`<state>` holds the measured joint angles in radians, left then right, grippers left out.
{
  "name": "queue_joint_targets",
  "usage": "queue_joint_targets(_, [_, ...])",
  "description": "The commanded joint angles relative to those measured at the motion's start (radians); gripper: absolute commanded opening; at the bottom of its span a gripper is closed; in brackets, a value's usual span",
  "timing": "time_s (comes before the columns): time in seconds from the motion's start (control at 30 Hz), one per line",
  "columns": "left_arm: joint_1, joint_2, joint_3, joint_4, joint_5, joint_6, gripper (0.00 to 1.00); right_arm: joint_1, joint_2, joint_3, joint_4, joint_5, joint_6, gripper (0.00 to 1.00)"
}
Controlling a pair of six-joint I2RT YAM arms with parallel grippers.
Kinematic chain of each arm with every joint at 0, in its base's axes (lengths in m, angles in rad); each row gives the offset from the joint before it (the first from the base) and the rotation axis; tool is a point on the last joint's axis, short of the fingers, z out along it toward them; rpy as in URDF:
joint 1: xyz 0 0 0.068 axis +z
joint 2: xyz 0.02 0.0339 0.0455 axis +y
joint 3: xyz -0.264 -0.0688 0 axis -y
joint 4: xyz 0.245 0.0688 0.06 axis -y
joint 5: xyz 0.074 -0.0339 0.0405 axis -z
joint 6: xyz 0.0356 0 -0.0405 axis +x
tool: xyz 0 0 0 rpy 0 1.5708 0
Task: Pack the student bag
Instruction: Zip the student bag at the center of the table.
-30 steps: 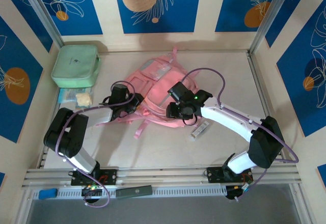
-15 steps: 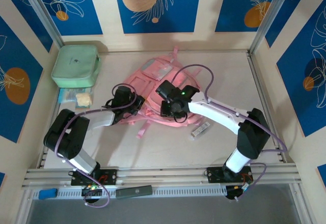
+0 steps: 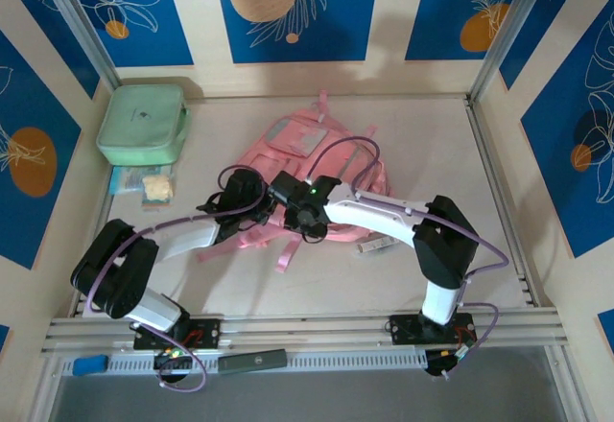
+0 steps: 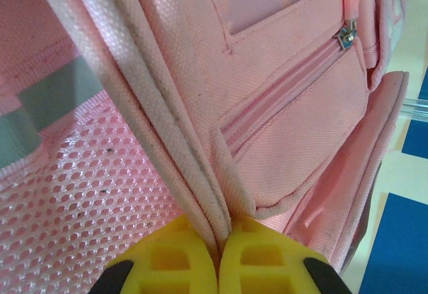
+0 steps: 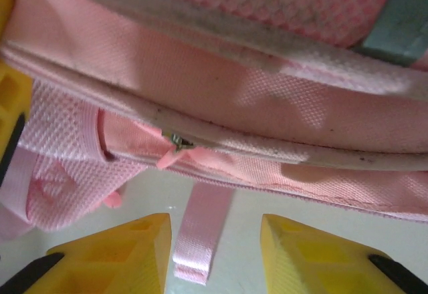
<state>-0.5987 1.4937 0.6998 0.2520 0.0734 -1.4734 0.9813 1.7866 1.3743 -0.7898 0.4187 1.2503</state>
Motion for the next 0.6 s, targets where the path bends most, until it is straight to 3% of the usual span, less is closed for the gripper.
queue_joint_targets(0.0, [-0.024, -0.041, 0.018, -0.007, 0.006, 0.002, 0.00, 0.032, 0.013, -0.002, 0.035, 0.126, 0.126, 0.39])
queue_joint_targets(0.37, [-0.031, -0.067, 0.008, -0.023, -0.014, 0.001, 0.00, 0.030, 0.115, 0.016, 0.057, 0.219, 0.205, 0.34])
queue_joint_targets(0.57, [-0.033, -0.070, 0.016, -0.031, -0.011, 0.008, 0.00, -0.005, 0.134, -0.016, 0.194, 0.191, 0.140, 0.34])
